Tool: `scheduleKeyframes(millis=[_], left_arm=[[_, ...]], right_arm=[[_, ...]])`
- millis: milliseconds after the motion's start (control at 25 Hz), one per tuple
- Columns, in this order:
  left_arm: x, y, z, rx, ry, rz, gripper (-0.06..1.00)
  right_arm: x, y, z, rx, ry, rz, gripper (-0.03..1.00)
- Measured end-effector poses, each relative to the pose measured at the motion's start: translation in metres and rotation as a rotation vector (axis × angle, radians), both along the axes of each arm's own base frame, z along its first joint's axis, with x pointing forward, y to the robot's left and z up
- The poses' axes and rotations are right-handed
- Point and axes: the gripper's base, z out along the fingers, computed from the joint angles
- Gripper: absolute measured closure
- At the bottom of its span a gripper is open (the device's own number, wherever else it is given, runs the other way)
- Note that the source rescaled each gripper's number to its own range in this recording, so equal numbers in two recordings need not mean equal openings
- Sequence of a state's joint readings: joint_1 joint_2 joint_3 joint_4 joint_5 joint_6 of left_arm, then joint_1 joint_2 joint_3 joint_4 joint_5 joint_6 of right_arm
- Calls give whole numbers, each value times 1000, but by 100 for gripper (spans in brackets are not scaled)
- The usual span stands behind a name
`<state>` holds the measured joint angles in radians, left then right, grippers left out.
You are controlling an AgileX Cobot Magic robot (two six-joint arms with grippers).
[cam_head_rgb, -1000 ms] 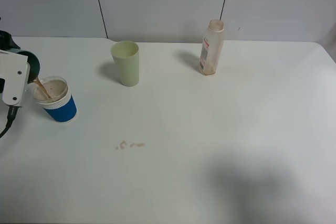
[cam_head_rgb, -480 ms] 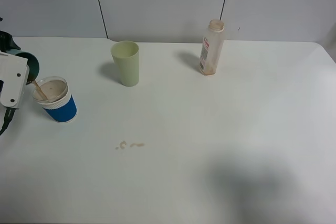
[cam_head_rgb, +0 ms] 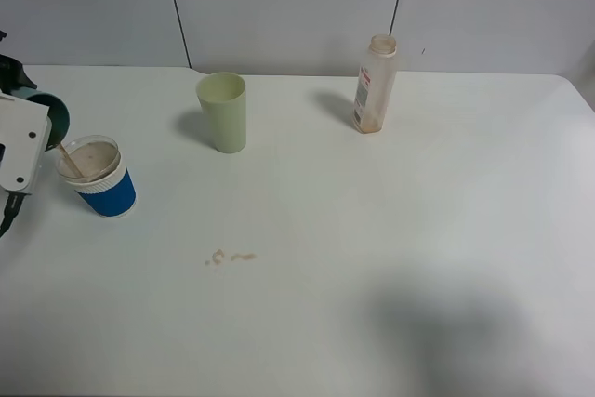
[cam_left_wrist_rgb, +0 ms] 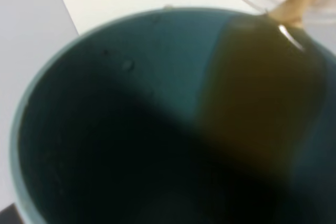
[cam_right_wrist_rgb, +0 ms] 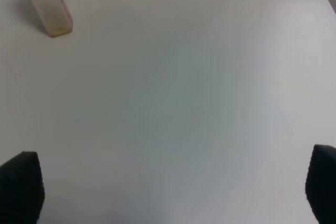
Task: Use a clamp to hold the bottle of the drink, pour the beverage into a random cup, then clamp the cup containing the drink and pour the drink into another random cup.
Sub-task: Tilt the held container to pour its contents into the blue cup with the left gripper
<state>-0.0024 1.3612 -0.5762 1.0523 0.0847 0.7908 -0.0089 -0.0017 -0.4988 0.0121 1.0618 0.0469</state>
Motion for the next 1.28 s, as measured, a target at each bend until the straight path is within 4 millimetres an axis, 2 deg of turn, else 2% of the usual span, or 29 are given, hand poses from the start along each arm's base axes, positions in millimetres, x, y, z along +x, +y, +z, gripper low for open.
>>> scheduleKeyframes(millis=[400,600,1280], left_arm=[[0,0,0,25,4,-15,93],[-1,-11,-1,32,11,-51,93],[0,-12,1,76,25,-48,93]], right_arm=[[0,0,0,0,0,0,-3],[0,0,0,0,0,0,-3],[0,0,0,0,0,0,-3]])
